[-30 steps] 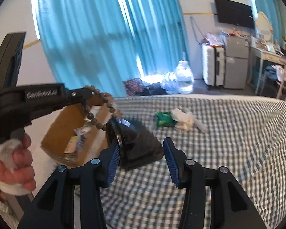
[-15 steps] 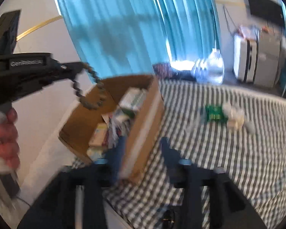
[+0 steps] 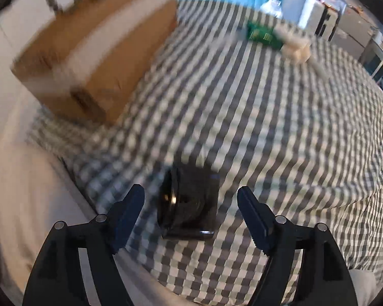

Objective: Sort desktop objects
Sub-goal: 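Carry the bracelet and black container over the cardboard box and open both tools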

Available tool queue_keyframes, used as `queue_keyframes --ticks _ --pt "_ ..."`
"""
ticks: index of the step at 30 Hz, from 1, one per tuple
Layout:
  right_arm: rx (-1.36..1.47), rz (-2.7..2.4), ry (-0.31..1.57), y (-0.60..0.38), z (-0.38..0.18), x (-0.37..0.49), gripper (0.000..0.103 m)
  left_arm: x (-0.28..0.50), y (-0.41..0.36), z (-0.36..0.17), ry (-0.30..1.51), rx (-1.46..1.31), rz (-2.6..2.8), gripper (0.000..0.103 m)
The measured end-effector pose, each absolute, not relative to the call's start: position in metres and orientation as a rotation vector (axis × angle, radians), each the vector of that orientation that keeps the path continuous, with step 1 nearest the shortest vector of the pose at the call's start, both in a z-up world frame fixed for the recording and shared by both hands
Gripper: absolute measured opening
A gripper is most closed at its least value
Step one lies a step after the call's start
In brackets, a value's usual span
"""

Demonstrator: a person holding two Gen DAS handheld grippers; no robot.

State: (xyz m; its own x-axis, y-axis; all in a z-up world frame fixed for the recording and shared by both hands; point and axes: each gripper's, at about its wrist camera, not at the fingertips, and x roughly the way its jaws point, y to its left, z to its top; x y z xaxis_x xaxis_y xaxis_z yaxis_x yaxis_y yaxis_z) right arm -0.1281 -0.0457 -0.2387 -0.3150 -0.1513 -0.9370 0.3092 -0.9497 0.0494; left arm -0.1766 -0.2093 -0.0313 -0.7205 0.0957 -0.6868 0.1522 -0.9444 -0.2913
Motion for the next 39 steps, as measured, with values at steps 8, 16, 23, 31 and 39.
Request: queue_keyframes --ticks 8,16,23,31,39 --pt "1.628 -2.301 0.166 -0.050 -0.249 -0.121 0.021 -0.172 -0.221 -0.033 0.519 1.160 -2.826 0.011" --pt "1.375 -2.364 0.172 -0.078 -0.180 -0.130 0.008 -0.181 -0.248 -0.034 0.535 1.152 -2.783 0.011" --pt "1.158 -2.412 0.085 -0.102 -0.119 -0.151 0.008 -0.194 -0.270 -0.049 0.528 1.180 -2.740 0.012" --pt "1.065 -2.406 -0.026 -0.150 -0.087 -0.206 0.041 -0.210 -0.281 -0.067 0.527 1.238 -2.681 0.014" --pt "1.038 -2.499 -0.154 -0.130 -0.078 -0.215 0.064 -0.202 -0.281 -0.049 0.348 1.157 -2.610 0.082"
